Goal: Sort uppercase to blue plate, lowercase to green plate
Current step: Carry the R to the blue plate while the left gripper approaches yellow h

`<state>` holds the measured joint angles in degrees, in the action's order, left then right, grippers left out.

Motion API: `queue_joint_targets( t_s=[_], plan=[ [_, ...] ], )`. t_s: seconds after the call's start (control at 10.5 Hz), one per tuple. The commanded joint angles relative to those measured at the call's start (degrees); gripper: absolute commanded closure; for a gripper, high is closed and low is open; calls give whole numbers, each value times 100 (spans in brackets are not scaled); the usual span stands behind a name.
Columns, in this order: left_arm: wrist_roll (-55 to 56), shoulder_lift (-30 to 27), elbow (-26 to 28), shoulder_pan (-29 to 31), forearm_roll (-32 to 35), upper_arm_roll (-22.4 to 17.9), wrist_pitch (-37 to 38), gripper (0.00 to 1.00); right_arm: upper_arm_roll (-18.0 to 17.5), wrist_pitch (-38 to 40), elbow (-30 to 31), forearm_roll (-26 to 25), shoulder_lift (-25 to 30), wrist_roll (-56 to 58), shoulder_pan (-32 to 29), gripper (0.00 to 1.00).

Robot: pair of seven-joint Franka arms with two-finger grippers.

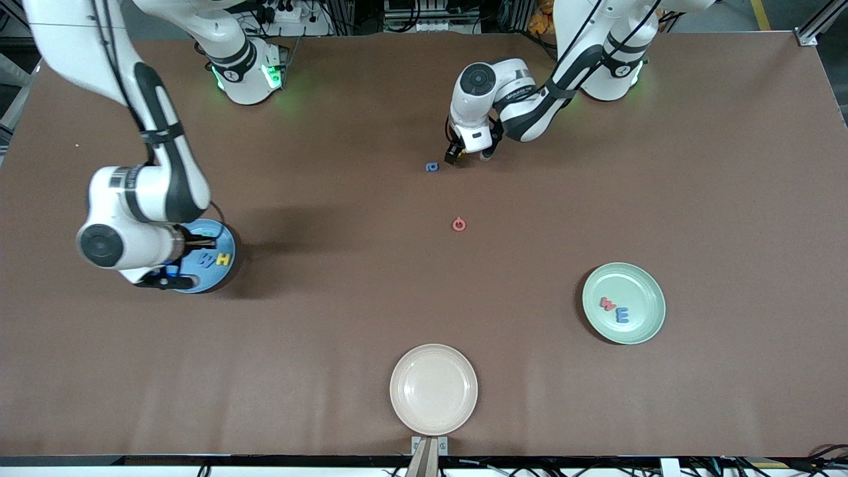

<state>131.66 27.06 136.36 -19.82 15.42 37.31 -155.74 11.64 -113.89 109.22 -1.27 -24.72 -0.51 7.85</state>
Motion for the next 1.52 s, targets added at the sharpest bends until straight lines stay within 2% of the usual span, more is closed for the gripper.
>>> queue_joint_targets(
  t_s=[0.0, 0.19, 0.28, 0.38, 0.47, 0.57, 0.76, 0.95, 1.14, 1.42],
  plan=[
    [79, 98, -110, -65, -12, -40, -44, 43, -65, -9, -182, -154, -163, 113, -214, 89],
    [79, 89, -154, -65, 66, -66, -44, 85, -65, -238, -182, -145, -296, 113, -241, 86],
    [79, 89, -154, -65, 128, -66, -44, 99, -65, -247, -191, -154, -340, 130, -241, 85],
    [79, 89, -154, -65, 128, -75, -44, 100, -65, -248, -182, -154, -358, 130, -232, 83],
    [70, 89, -154, -57, 189, -75, -44, 100, -65, -256, -182, -154, -367, 139, -232, 52],
    [61, 45, -154, -39, 251, -75, -27, 100, -65, -256, -182, -154, -402, 339, -240, 42],
    [-26, -209, -215, 118, 417, -101, 139, 100, -57, -256, -182, -163, -402, 657, -354, 0],
    [-525, -166, -819, 399, 488, -119, 875, 100, -57, -143, -200, -154, -332, 649, -302, 0],
    [-1262, -157, -1198, 794, 489, -119, 1063, 100, -83, 364, -505, -137, -314, 457, -197, 0],
    [-2641, -157, -1647, 1496, 489, -119, 1343, 100, -118, 991, -920, -31, -306, -701, 285, 0]
  ],
)
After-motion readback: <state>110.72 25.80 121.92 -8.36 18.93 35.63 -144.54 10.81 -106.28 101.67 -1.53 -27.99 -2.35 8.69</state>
